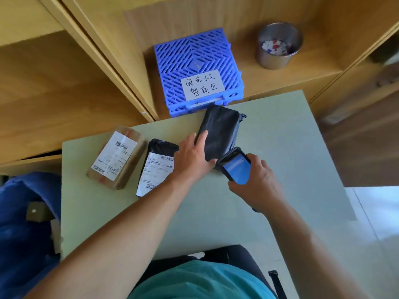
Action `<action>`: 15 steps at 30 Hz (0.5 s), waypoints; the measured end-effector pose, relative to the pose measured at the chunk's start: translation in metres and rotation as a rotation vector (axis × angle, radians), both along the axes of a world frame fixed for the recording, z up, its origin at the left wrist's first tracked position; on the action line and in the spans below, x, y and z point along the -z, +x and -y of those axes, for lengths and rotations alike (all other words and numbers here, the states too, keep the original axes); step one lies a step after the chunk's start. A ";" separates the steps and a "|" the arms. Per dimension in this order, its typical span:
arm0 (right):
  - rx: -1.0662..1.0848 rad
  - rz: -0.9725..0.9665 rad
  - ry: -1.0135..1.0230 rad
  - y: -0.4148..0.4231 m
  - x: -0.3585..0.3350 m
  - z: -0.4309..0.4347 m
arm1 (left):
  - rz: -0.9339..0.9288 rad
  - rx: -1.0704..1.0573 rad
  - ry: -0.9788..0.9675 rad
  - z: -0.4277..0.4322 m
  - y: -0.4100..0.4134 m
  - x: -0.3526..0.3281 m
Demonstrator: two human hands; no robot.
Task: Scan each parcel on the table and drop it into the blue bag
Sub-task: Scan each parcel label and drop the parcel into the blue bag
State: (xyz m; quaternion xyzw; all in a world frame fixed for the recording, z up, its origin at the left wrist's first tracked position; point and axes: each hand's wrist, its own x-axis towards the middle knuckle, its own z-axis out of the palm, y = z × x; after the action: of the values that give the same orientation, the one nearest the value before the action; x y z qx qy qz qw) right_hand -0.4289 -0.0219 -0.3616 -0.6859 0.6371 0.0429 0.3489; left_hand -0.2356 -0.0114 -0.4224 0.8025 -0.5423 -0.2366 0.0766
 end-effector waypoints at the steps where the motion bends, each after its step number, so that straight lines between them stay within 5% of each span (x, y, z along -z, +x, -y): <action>1: 0.017 -0.009 0.002 -0.005 0.003 0.004 | 0.031 0.003 0.005 0.008 -0.005 0.005; 15: 0.112 -0.050 0.032 -0.034 0.019 0.015 | 0.068 -0.075 0.198 0.041 -0.035 0.061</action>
State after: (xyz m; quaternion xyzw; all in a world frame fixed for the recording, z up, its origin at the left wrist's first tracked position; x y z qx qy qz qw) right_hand -0.4633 -0.0371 -0.3810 -0.6422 0.6823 0.0508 0.3457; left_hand -0.2704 -0.0524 -0.4830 0.8334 -0.4882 -0.2588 -0.0126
